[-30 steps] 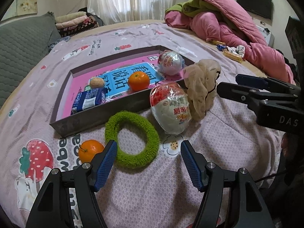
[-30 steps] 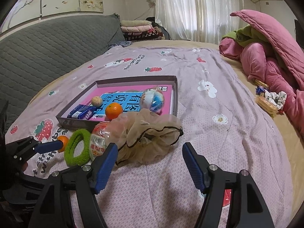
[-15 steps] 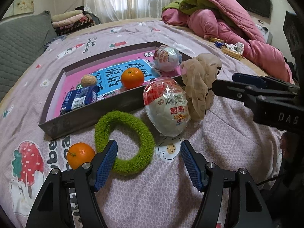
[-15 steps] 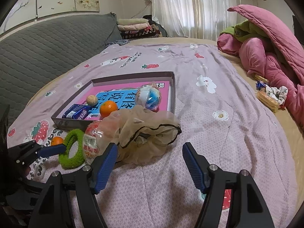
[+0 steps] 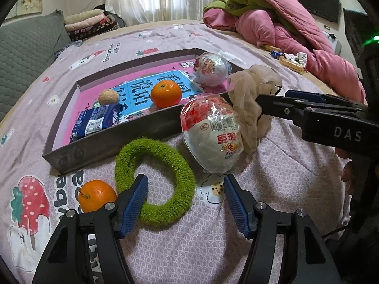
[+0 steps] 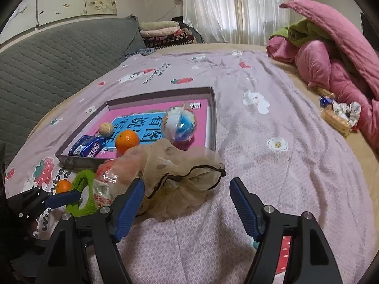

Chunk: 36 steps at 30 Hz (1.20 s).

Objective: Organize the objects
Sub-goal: 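Move the left tool toward the green fuzzy ring while the right approaches the tan mesh pouf, then close the left tool on the green ring while the right grasps the tan mesh pouf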

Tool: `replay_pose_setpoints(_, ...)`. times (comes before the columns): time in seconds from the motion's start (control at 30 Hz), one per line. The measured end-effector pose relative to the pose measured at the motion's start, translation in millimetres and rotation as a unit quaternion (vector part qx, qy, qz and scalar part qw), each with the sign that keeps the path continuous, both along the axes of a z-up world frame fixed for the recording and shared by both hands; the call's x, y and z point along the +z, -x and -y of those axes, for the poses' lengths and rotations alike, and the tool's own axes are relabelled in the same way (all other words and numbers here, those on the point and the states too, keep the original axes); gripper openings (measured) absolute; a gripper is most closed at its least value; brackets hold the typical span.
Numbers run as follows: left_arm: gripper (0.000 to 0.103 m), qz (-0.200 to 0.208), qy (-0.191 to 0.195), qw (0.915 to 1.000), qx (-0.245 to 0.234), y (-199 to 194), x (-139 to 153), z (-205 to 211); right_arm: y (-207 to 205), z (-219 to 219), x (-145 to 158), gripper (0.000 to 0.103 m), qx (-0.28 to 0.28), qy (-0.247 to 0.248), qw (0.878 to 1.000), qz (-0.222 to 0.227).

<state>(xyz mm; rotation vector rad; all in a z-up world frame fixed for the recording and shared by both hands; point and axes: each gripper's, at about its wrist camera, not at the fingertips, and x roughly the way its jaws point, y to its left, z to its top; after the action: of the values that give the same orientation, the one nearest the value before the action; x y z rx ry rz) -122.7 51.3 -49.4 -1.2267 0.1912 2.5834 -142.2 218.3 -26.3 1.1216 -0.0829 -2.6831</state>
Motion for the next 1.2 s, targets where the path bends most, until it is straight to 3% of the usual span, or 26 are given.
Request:
replay_pose_setpoints(0.33, 0.051, 0.014, -0.009, 0.9999, -0.001, 7.3, -6.3, -0.1, 17.0, -4.9, -11.0, 0.075, -0.008, 0.012, 1.0, 0.015)
replay_pose_setpoints(0.6, 0.05, 0.018, -0.008, 0.9998, -0.001, 9.2, -8.6, -0.4, 20.3, 4.9, -18.0, 0.042, 0.014, -0.008, 1.0, 0.007)
replay_pose_setpoints(0.67, 0.044, 0.019, -0.007, 0.9998, -0.002, 9.1, -8.9, -1.1, 19.5, 5.8, -18.3, 0.038, 0.012, -0.013, 1.0, 0.004)
replay_pose_setpoints(0.8, 0.033, 0.022, -0.011, 0.9996, -0.011, 8.4, -9.2, -2.5, 17.4, 2.7, -16.7, 0.018, 0.014, -0.006, 1.0, -0.004)
replay_pose_setpoints(0.97, 0.016, 0.02, -0.013, 0.9997, -0.01, 7.2, -8.4, -1.1, 12.4, 4.9, -13.9, 0.014, 0.021, -0.013, 1.0, -0.015)
replay_pose_setpoints(1.2, 0.014, 0.015, -0.015, 0.9997, -0.013, 3.8, -5.3, 0.6, 7.2, 0.2, -7.7, 0.014, 0.018, -0.009, 0.999, -0.032)
